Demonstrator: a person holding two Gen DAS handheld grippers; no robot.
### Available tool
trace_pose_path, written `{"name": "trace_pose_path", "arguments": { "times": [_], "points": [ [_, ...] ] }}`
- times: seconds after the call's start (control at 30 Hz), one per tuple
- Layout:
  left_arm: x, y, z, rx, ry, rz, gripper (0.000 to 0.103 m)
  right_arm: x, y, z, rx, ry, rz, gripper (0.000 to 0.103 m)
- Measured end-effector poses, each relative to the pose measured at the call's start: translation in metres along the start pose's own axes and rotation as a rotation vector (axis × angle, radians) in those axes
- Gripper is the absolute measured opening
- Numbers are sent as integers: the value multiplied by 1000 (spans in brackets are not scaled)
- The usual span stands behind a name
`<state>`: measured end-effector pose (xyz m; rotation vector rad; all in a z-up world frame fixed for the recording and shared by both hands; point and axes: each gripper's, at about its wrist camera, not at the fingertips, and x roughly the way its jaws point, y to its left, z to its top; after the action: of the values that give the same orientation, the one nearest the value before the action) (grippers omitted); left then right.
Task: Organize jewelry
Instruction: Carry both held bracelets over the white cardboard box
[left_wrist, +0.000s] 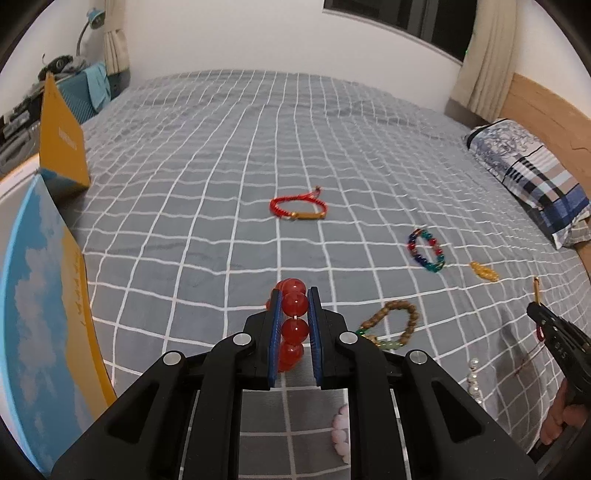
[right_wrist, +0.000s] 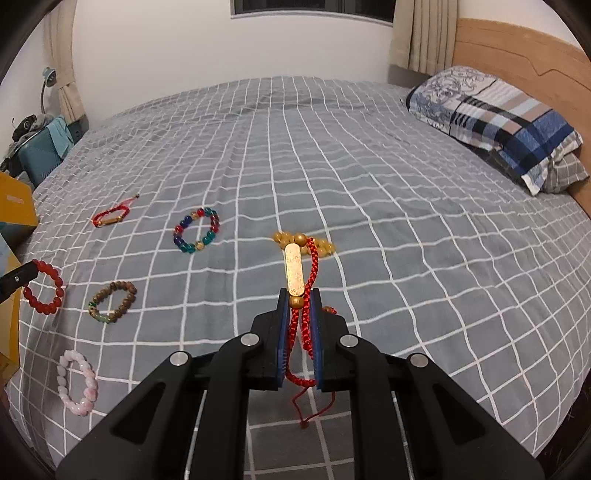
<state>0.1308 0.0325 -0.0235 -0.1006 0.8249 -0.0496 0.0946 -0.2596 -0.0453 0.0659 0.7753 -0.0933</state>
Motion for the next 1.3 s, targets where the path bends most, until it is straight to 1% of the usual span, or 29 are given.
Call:
{"name": "trace_pose_path", "arguments": {
  "times": [0.17,0.33,0.43,0.5,0.7,0.8,0.9,1.03,1.23,1.3],
  "points": [
    [-16,-9,1,18,-37,-30,13,-10,4,5,-11,-36,7,10],
    [-33,-17,2,31,-86,-47,13,-18,17,11,-37,-68,18,10],
    [-43,-22,1,39,-124,-45,13,-21,24,13,-45,-77,27,10],
    [-48,-25,2,39,-132,-53,13,-23,29,15,-52,-79,32,10],
    [-59,-26,6,40,-140,-37,13,-28,38,21,-50,-75,42,10],
    [-69,-20,10,29,-150,-13,13,-30,43,25,-37,-59,57,10],
    [-84,-9,15,22,-163,15,13,-34,57,30,-42,-53,68,10],
    [-113,20,22,-11,-187,52,13,-46,91,39,-68,-65,107,10],
    [-161,75,23,-63,-230,134,13,-80,166,52,-148,-109,183,10],
    [-174,96,21,-84,-233,163,13,-93,199,55,-183,-125,221,10]
  ]
}}
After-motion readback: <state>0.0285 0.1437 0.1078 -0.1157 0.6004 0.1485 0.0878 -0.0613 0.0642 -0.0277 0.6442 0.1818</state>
